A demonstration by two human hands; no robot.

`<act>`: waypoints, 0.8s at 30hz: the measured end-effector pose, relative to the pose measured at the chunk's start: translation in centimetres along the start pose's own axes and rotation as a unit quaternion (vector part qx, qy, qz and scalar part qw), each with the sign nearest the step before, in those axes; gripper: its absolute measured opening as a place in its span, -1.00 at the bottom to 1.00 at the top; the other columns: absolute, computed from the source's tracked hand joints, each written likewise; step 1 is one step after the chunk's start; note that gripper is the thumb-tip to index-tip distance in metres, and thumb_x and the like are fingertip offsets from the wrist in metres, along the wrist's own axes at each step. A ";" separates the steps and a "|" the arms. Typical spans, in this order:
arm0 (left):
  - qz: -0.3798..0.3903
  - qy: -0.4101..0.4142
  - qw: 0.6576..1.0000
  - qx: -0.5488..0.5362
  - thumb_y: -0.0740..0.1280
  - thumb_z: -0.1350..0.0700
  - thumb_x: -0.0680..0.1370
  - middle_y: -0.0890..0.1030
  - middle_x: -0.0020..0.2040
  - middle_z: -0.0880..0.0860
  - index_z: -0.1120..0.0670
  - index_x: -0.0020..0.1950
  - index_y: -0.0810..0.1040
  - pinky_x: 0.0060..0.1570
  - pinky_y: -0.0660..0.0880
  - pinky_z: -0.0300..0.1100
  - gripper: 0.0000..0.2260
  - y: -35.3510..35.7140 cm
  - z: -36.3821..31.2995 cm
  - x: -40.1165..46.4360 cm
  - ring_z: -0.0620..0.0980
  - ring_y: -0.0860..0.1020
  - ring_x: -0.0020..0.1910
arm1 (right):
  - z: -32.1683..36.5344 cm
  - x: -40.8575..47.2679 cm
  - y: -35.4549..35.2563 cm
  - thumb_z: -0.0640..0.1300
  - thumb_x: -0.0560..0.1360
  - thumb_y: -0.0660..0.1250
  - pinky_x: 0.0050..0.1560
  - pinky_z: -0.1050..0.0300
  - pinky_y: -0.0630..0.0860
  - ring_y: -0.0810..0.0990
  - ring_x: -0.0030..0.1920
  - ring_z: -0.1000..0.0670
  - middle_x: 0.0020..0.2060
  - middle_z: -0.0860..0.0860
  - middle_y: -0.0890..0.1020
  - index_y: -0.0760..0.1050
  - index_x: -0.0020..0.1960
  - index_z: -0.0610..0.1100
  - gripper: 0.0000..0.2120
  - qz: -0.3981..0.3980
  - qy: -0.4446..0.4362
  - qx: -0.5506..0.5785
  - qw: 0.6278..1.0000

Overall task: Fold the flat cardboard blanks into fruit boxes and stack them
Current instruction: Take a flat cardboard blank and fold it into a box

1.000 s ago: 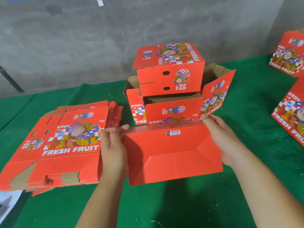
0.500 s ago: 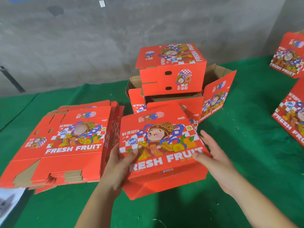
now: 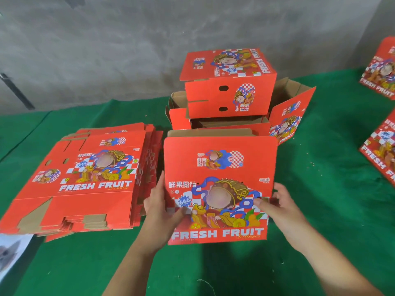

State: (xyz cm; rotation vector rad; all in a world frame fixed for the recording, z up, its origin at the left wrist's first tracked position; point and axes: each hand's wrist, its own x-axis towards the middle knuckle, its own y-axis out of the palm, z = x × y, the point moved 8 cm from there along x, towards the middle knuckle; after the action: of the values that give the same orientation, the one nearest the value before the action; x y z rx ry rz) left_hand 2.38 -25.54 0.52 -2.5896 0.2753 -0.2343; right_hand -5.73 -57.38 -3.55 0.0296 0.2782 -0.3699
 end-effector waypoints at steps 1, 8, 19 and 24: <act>0.000 0.021 0.998 0.052 0.55 0.11 0.48 0.41 0.34 -0.07 -0.25 0.65 -0.01 0.39 0.32 -0.23 -0.04 0.4 -0.4 0.4 0.01 0.38 0.36 | -0.1 0.3 -0.3 -0.26 0.50 0.51 -0.05 0.03 0.64 0.74 -0.01 -0.07 0.07 -0.13 0.69 0.50 0.21 0.03 -0.62 -0.004 0.004 0.008 1.000; 0.134 0.055 0.989 -0.028 0.48 0.06 0.53 0.37 0.34 -0.20 -0.31 0.59 0.02 0.32 0.44 -0.28 -0.17 6.9 -3.4 3.4 -0.25 0.47 0.35 | -0.8 1.9 -6.6 -0.28 0.52 0.49 -0.20 0.17 0.56 0.71 -0.01 -0.07 0.12 -0.18 0.67 0.53 0.17 -0.08 -0.72 -0.082 -0.001 -0.062 0.995; -0.054 0.031 0.997 0.049 0.52 -0.08 0.48 0.23 0.50 0.12 -0.01 0.61 0.18 0.45 0.21 -0.08 -0.20 11.0 -7.6 7.7 -0.16 0.22 0.43 | 1.9 6.2 -17.4 -0.15 0.57 0.42 -0.03 0.06 0.55 0.61 0.04 -0.08 0.16 -0.12 0.47 0.53 0.24 0.07 -0.73 -0.162 -0.013 -0.239 0.957; 0.216 0.038 0.976 0.014 0.46 0.02 0.55 0.48 0.43 0.02 -0.13 0.55 0.25 0.40 0.43 -0.02 -0.37 18.3 -9.1 9.2 0.07 0.51 0.37 | 0.9 8.0 -10.7 -0.22 0.49 0.44 0.38 0.31 0.34 0.47 0.30 0.10 0.47 -0.06 0.36 -0.01 0.67 0.03 -0.08 -0.215 -0.036 -0.063 0.974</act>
State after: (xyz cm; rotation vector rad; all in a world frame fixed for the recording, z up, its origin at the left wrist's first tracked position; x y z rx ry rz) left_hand 6.54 -47.52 -0.16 -2.4204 0.8422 -0.1770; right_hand -2.19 -70.26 -4.63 -0.1704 0.2344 -0.7816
